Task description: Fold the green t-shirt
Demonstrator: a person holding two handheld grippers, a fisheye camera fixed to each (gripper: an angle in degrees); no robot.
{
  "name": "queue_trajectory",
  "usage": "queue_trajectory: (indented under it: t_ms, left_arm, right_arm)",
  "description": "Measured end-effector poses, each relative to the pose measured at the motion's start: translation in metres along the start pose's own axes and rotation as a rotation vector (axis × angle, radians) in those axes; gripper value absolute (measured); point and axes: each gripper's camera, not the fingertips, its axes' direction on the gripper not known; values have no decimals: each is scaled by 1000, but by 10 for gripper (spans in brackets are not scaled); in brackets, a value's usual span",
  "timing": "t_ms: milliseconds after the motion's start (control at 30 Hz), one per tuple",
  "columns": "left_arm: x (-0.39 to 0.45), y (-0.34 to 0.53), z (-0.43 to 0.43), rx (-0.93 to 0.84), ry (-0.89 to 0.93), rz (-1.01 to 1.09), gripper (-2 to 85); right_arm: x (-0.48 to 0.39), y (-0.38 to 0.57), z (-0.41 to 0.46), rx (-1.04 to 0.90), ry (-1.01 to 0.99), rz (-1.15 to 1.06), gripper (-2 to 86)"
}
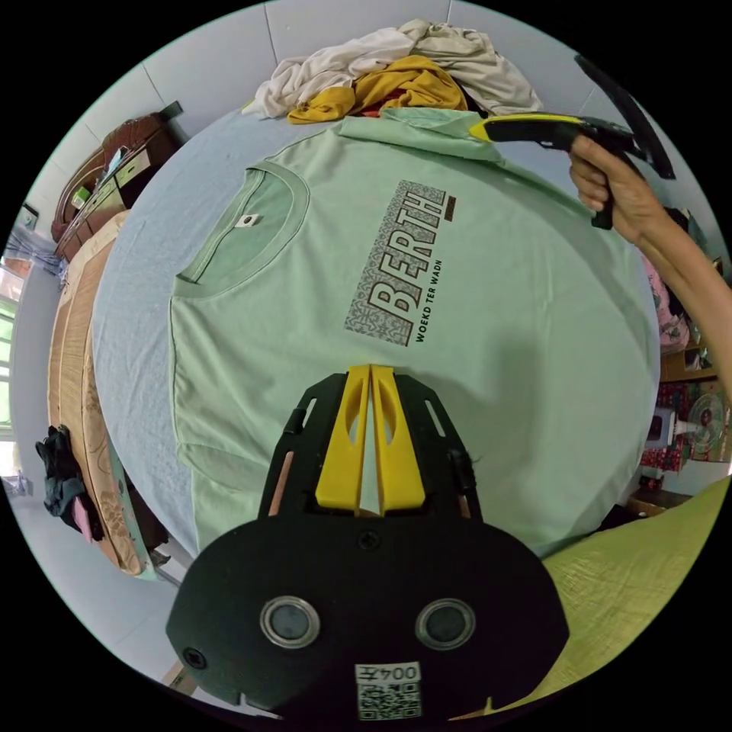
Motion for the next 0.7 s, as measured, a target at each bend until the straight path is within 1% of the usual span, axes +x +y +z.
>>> queue_trajectory:
  t_ms: [67,133,167,233,300,400,467,533,700]
  left_arm:
    - [0,0,1,8,-2,1,3]
    - [-1,1,2,12,5,-8,3]
    - [-2,0,3,10,7,-12,3]
    - [-1,-1,4,4,2,-15,3]
    - [0,-1,5,-2,-8,-13,3]
    - [0,0,6,4,-17,-18,3]
    - [-2,2,7,11,-6,-33,2]
    - [-5,3,8,15,9,-45,2]
    - [-8,5,10,13,20,-54,2]
  right_arm:
    - [-1,3,21,-82,-10,-40,30]
    - [8,4,42,-165,-98,-36,53]
    - [11,4,42,-155,-125,-25,60]
    - [30,2,30,-45,-203,47,73]
    - [49,-5,22,25,-235,112,79]
    - [84,-33,26,47,-240,188,80]
    - [101,-58,40,-6,-233,207,90]
    - [117,-87,63,-66,-183,214,98]
    - [142,-124,106,-152,-153,244,108]
